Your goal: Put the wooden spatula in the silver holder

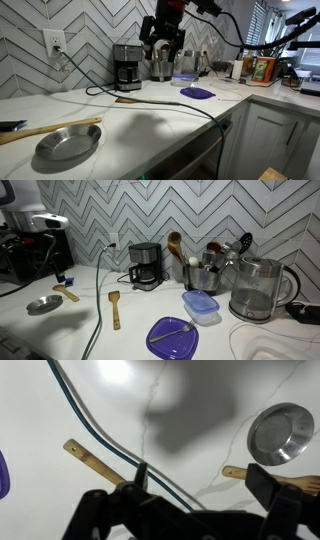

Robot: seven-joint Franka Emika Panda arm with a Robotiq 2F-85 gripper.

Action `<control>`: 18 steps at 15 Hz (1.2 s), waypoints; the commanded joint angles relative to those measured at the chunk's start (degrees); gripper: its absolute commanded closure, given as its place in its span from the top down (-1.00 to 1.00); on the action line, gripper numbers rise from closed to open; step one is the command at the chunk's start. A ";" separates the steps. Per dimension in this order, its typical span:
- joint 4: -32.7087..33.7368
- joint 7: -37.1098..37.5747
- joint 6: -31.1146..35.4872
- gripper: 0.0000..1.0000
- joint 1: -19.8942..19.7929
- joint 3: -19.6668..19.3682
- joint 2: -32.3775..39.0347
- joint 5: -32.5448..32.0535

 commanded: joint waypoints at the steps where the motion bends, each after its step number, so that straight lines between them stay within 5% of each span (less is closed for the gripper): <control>1: 0.10 -0.23 -0.13 1.00 -0.52 0.42 0.02 0.27; 18: 3.32 -29.77 23.05 1.00 -0.41 -5.16 20.41 -6.93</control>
